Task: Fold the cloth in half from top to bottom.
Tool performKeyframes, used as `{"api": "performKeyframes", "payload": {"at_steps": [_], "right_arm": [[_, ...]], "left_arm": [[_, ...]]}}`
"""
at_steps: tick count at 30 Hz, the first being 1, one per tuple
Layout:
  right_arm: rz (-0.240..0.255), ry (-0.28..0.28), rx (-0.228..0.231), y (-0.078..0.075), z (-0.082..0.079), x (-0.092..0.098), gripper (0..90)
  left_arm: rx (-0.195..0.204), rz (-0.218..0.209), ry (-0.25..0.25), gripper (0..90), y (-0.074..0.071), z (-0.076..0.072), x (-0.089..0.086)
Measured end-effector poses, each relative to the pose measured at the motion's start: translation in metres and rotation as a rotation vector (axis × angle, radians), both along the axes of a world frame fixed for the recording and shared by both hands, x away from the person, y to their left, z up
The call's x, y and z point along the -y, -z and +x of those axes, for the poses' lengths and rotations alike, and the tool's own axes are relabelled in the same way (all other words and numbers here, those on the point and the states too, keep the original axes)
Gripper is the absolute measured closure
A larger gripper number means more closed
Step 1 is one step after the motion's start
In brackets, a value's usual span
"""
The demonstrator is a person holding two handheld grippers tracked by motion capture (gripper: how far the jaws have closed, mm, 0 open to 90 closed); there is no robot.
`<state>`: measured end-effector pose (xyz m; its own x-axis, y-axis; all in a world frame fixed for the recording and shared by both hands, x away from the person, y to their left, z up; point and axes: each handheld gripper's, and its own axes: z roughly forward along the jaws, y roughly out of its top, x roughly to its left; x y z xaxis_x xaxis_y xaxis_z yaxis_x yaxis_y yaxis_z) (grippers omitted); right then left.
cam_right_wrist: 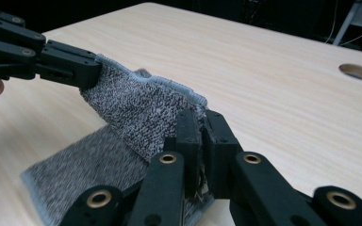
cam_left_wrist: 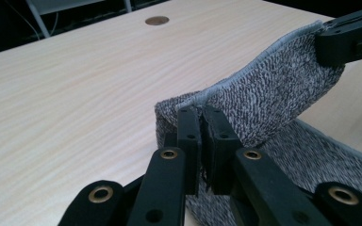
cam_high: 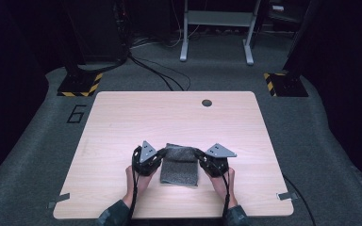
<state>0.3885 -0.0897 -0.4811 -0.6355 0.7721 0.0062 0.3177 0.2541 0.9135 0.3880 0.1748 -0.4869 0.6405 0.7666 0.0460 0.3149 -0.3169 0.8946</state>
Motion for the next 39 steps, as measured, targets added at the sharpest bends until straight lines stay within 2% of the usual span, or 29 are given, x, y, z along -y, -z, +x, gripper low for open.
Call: {"api": "performKeyframes", "payload": {"at_steps": [1,5,6,12,14,15,16,17,19,20,21,22,23,25,26,27,28,29,30,31,32,33,35,36,38,39], "right_arm": [[-0.014,-0.008,-0.009,0.005,-0.004,0.001,85.6],[-0.016,-0.014,-0.025,0.012,-0.009,0.001,85.4],[-0.024,-0.017,-0.033,0.016,-0.012,0.001,85.1],[-0.045,-0.028,-0.064,0.027,-0.018,0.001,84.3],[-0.072,-0.045,-0.073,0.032,-0.021,0.002,82.2],[-0.073,-0.044,-0.083,0.033,-0.022,0.001,79.9],[-0.073,-0.044,-0.083,0.033,-0.022,0.001,79.9],[-0.06,-0.055,-0.117,0.035,-0.024,0.003,76.4],[-0.054,-0.062,-0.138,0.035,-0.028,0.005,72.3],[-0.054,-0.062,-0.138,0.035,-0.028,0.005,72.3],[-0.04,-0.086,-0.159,0.034,-0.033,0.009,67.7],[-0.04,-0.086,-0.159,0.034,-0.033,0.009,67.7],[-0.02,-0.1,-0.166,0.031,-0.037,0.015,62.9],[-0.006,-0.106,-0.165,0.03,-0.038,0.017,61.1],[0.036,-0.107,-0.164,0.023,-0.04,0.025,57.0],[0.036,-0.107,-0.164,0.023,-0.04,0.025,57.0],[0.057,-0.106,-0.162,0.021,-0.04,0.027,55.6],[0.1,-0.103,-0.157,0.015,-0.039,0.033,52.1],[0.1,-0.103,-0.157,0.015,-0.039,0.033,52.1],[0.094,-0.065,-0.15,0.012,-0.034,0.034,51.7],[0.094,-0.065,-0.15,0.012,-0.034,0.034,51.7],[0.07,-0.04,-0.157,0.012,-0.027,0.03,49.8],[0.059,-0.03,-0.164,0.013,-0.025,0.027,49.3],[0.023,0.0,-0.17,0.016,-0.021,0.021,48.6],[-0.031,0.03,-0.18,0.021,-0.013,0.011,47.5],[-0.066,0.056,-0.193,0.026,-0.008,0.003,46.8]], "left_arm": [[-0.003,0.007,0.005,85.2,0.003,-0.004,0.0],[-0.019,0.012,0.011,84.1,0.009,-0.009,0.0],[-0.033,0.018,0.019,84.0,0.014,-0.011,-0.001],[-0.054,0.047,0.026,83.4,0.024,-0.015,-0.002],[-0.082,0.062,0.041,81.0,0.028,-0.016,-0.003],[-0.1,0.069,0.05,77.5,0.029,-0.016,-0.004],[-0.1,0.069,0.05,72.7,0.029,-0.016,-0.004],[-0.141,0.076,0.053,65.6,0.032,-0.017,-0.006],[-0.154,0.079,0.051,56.4,0.033,-0.017,-0.007],[-0.168,0.068,0.044,56.4,0.034,-0.019,-0.009],[-0.18,0.069,0.05,46.3,0.033,-0.02,-0.013],[-0.191,0.06,0.046,46.3,0.033,-0.021,-0.015],[-0.195,0.043,0.039,39.5,0.031,-0.024,-0.02],[-0.197,0.038,0.039,34.9,0.028,-0.025,-0.023],[-0.184,0.03,0.03,32.1,0.023,-0.025,-0.027],[-0.184,0.03,0.03,29.4,0.023,-0.025,-0.027],[-0.175,0.02,0.026,29.4,0.019,-0.025,-0.029],[-0.156,-0.001,0.021,27.5,0.013,-0.023,-0.03],[-0.156,-0.001,0.021,24.6,0.013,-0.023,-0.03],[-0.147,-0.024,0.007,23.5,0.009,-0.019,-0.028],[-0.147,-0.024,0.007,23.2,0.009,-0.019,-0.028],[-0.132,-0.017,0.004,23.3,0.005,-0.013,-0.024],[-0.137,-0.008,-0.006,23.8,0.004,-0.008,-0.019],[-0.139,0.002,-0.008,23.5,0.004,-0.002,-0.015],[-0.129,0.054,-0.025,23.5,0.004,0.01,-0.006],[-0.13,0.095,-0.041,24.4,0.005,0.022,0.0]]}}
